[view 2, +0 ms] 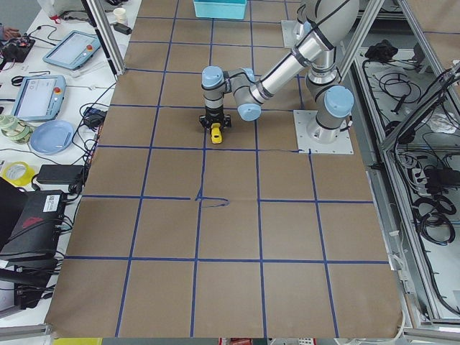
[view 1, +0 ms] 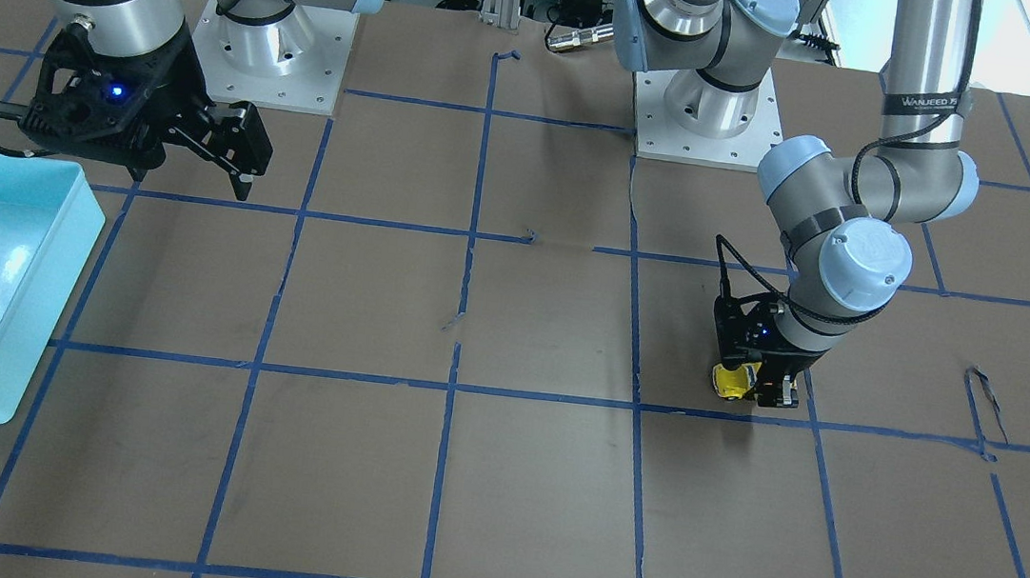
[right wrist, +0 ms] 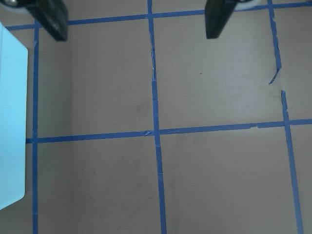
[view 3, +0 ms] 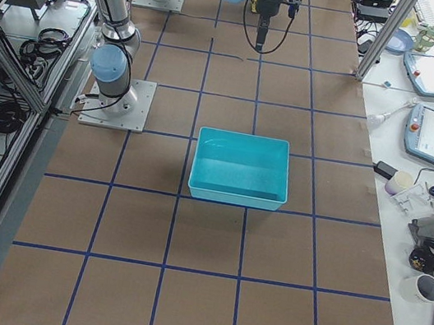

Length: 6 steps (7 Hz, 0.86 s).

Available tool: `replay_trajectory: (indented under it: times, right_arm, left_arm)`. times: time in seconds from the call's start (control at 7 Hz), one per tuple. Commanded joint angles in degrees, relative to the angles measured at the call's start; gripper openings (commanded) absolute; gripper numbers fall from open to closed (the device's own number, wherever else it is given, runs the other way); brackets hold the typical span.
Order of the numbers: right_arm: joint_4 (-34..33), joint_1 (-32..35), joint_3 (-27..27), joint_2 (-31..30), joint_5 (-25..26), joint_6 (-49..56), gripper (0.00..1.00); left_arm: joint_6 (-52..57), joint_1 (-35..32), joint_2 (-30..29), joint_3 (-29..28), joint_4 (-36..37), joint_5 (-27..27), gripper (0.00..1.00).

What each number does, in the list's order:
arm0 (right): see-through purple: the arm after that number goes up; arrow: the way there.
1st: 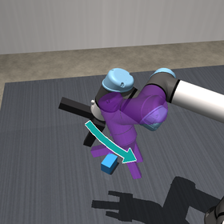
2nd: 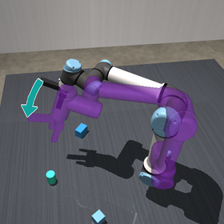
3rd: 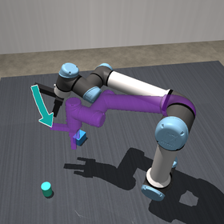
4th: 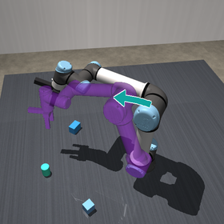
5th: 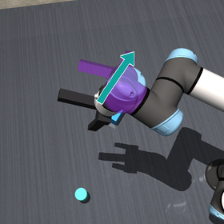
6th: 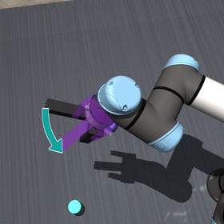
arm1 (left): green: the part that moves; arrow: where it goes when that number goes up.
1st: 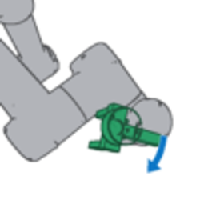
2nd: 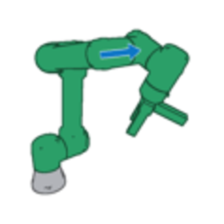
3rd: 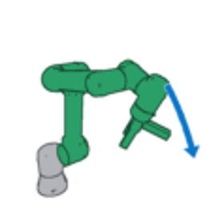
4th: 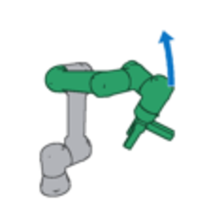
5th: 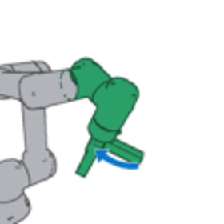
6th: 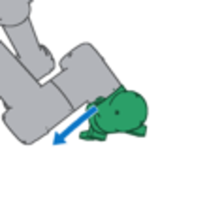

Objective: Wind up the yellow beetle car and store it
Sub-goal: 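Keep dragging the pressed car backward with the left gripper to wind it, then lift the left gripper off the car, letting it roll toward the bin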

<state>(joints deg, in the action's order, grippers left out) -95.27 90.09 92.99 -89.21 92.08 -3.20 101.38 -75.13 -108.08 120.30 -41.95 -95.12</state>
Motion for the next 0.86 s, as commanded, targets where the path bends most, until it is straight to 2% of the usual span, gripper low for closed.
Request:
replay_trajectory:
  times: [0.0,0.14,0.71]
  right_arm:
    - [0.0,0.0,0.1,0.0,-0.3,0.0,1.0]
    - [0.0,0.0,0.1,0.0,-0.1,0.0,1.0]
    - [0.0,0.0,0.1,0.0,0.1,0.0,1.0]
  left_arm:
    - [0.3,0.5,0.5,0.0,0.0,-0.1,0.68]
    - [-0.3,0.5,0.5,0.0,0.0,0.0,0.98]
    - [-0.3,0.5,1.3,-0.2,-0.1,0.3,1.0]
